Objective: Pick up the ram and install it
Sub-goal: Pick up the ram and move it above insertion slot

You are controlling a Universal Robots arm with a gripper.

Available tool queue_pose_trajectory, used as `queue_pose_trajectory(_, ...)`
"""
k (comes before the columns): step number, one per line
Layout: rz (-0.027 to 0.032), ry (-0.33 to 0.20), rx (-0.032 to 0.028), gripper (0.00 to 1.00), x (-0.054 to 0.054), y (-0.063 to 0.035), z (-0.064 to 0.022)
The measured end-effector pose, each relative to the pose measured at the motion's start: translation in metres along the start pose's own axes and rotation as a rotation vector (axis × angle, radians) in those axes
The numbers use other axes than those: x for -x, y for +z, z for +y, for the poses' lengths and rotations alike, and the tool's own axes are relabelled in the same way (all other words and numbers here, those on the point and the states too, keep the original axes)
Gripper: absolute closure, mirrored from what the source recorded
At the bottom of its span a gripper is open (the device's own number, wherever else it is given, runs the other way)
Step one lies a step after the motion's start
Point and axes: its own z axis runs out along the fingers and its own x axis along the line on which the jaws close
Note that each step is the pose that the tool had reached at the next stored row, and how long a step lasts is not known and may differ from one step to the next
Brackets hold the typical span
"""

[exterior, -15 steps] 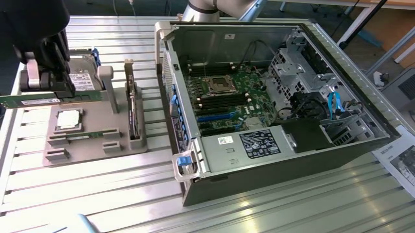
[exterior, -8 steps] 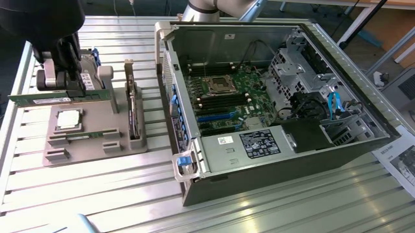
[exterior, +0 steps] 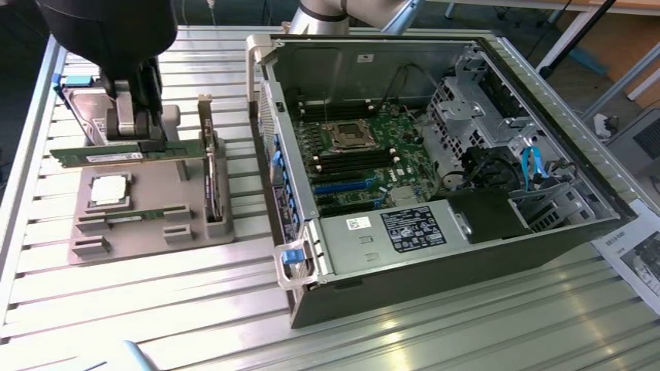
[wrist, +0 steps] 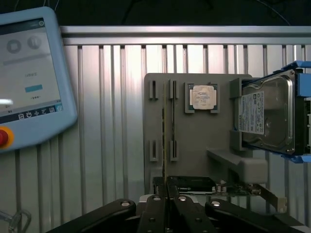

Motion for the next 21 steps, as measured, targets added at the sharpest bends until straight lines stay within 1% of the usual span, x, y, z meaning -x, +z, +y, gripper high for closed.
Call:
queue_pose_trajectory(2, 0.0, 0.0, 0.0001, 0.88, 0.0, -0.0003, -0.0059)
queue_pose_trajectory(4, -0.0001, 0.0, 0.0002, 0.88, 0.0, -0.0007, -0.0155)
queue_pose_trajectory(8, 0.0, 0.0, 0.0004, 0.88, 0.001, -0.0014, -0.0304)
queue_pose_trajectory(10, -0.0001, 0.0, 0.0006, 0.88, 0.001, -0.0019, -0.0434)
queue_pose_trajectory(13, 0.0, 0.0, 0.0007, 0.88, 0.001, -0.0025, -0.0545)
queue_pose_trajectory(18, -0.0001, 0.0, 0.0009, 0.88, 0.001, -0.0031, -0.0705)
queue_pose_trajectory(21, 0.0, 0.0, 0.0011, 0.88, 0.002, -0.0038, -0.085)
